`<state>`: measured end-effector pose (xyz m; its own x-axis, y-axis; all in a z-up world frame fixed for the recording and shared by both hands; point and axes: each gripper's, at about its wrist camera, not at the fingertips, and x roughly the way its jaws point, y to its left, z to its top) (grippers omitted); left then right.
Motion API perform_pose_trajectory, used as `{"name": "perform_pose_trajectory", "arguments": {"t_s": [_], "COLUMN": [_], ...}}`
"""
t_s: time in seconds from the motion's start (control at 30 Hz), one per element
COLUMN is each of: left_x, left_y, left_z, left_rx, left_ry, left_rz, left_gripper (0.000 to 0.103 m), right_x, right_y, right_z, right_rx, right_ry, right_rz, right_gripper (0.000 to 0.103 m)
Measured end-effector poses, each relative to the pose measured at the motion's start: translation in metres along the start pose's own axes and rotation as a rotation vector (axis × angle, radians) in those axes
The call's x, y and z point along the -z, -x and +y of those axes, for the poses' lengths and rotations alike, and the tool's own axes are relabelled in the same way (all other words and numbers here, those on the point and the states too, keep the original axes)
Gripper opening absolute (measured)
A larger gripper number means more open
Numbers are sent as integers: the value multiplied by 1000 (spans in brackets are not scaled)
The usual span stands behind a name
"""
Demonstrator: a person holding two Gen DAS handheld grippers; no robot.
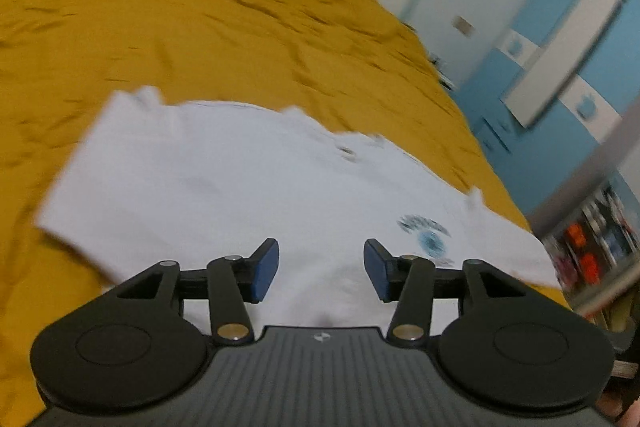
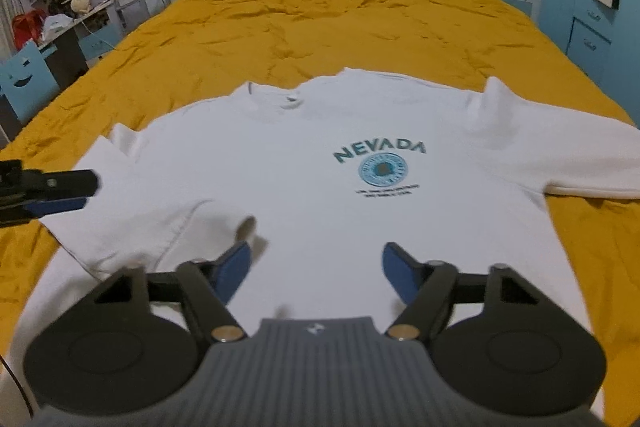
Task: Fold small clothes
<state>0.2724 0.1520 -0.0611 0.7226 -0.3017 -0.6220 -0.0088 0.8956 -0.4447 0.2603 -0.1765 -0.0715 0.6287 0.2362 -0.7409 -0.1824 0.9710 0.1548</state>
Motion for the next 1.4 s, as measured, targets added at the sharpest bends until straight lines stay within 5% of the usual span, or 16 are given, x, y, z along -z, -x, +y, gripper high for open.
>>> {"name": "perform_pose_trajectory", "arguments": {"t_s": [0.2,0.33,0.5,0.7,0.93,1.03,1.07,1.1,1.13,1.4], "left_x": [1,9,18,17,32,34,33,33,31,20], "left_y": [-4,-7,-2,-1,-24,-24,-20,-17,-14,-7], "left_z": [32,43,54,46,15,15,17,18,19,29], "left_rx": [-142,-173,-181,-149,-230,-244,-233,-224,-216,-237], "left_ry": [53,53,61,31,-159,-168,-154,-139,-124,-81], "left_rz": [8,28,37,40,97,95,82,71,57,16], "left_gripper": [57,57,57,57,57,57,57,57,57,57], "right_x": [-6,-1,10,4,38,33,27,22,17,5], "right_y": [-20,-35,-53,-12,-28,-24,-20,-17,-16,-74], "right_z": [14,30,36,35,34,27,27,25,22,-23], "right_rx": [-121,-212,-221,-267,-253,-284,-287,-280,-276,-339], "right_ry": [-67,-80,-129,-78,-60,-123,-125,-128,-138,-527], "right_rz": [51,104,181,91,235,216,187,159,133,234], "right_gripper": [40,26,0,0,0,1,13,40,51,51]}}
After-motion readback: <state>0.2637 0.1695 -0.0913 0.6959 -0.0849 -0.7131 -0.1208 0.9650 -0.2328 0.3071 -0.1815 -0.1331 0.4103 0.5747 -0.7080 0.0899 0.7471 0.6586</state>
